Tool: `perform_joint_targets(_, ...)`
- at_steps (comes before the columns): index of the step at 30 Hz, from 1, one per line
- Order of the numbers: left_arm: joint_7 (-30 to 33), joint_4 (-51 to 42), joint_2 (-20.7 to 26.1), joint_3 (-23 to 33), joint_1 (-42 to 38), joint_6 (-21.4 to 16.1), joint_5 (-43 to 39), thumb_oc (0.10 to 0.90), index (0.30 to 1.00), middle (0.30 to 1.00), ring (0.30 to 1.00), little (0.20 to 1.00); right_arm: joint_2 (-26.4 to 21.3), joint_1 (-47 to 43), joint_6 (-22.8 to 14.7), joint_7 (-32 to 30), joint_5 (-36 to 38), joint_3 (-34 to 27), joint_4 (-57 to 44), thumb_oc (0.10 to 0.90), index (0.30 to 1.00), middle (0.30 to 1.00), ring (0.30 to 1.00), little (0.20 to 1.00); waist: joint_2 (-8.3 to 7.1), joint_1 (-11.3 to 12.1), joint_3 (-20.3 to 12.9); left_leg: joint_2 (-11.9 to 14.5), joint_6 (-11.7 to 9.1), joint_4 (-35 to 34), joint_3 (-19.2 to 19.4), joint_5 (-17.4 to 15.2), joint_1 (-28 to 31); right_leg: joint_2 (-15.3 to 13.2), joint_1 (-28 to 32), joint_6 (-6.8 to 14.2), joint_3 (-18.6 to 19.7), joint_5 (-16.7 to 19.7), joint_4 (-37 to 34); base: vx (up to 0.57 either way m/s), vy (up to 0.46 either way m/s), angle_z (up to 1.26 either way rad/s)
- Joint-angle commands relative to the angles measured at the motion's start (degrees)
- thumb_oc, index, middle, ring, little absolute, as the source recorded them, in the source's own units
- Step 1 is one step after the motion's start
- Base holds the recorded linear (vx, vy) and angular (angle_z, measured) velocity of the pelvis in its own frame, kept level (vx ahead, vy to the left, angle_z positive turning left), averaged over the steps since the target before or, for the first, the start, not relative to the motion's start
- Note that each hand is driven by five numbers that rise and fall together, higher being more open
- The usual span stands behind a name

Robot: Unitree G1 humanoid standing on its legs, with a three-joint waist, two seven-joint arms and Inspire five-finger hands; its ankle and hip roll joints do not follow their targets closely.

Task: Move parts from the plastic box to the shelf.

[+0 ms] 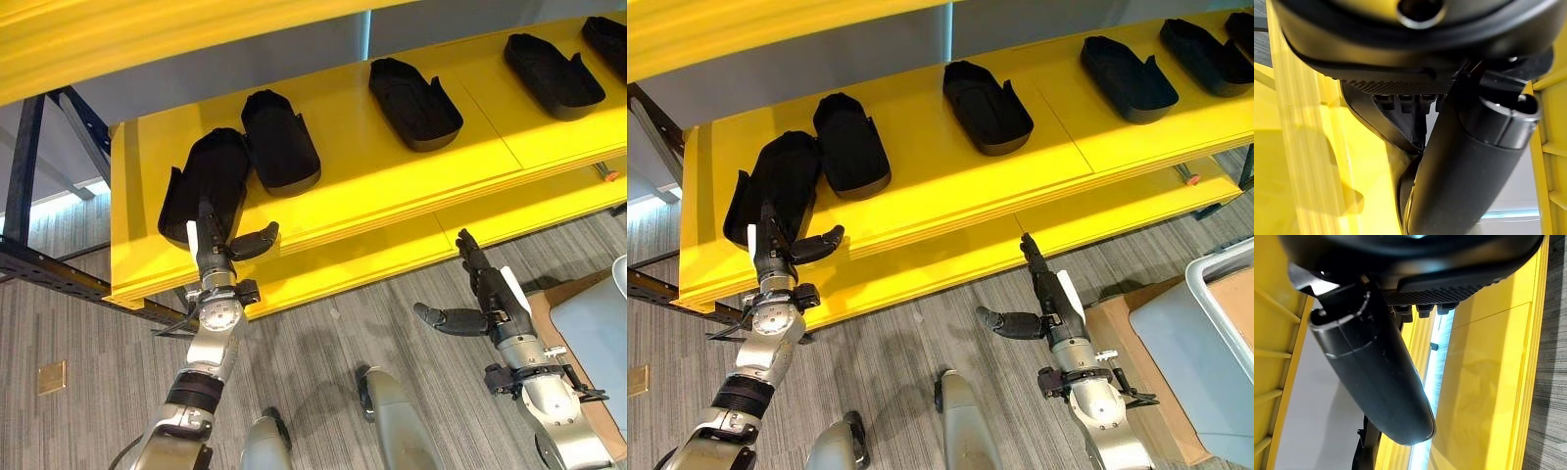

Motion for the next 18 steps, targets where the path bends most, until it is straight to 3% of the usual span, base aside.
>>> perform_joint_targets(1, 0.32, -5.94, 2.30, 0.90, -0.94, -5.83, -1.03, 0.900, 1.000, 1.000, 1.000, 1.000, -0.41, -3.44, -5.05, -1.45, -0.10, -1.49, -5.49, 0.900, 1.000, 1.000, 1.000, 1.000, -0.95, 0.63, -2.29, 0.47, 2.08, 2.68, -3.37, 0.58, -3.46, -5.13, 8.18, 4.67, 0.74, 1.93, -6.58, 0.00, 0.000, 0.00)
perform_joint_targets(18, -1.70, -17.36, 5.60, 5.81, 5.46, -7.81, 0.64, 0.900, 1.000, 1.000, 1.000, 1.000, -0.48, -8.91, -6.60, -0.52, -0.16, -2.20, -9.31, 0.900, 1.000, 1.000, 1.000, 1.000, -0.48, 1.87, -2.92, 0.12, 2.36, 1.90, -3.64, 0.98, -3.09, -5.26, 8.82, 4.74, 0.49, 2.46, -7.40, 0.00, 0.003, 0.01)
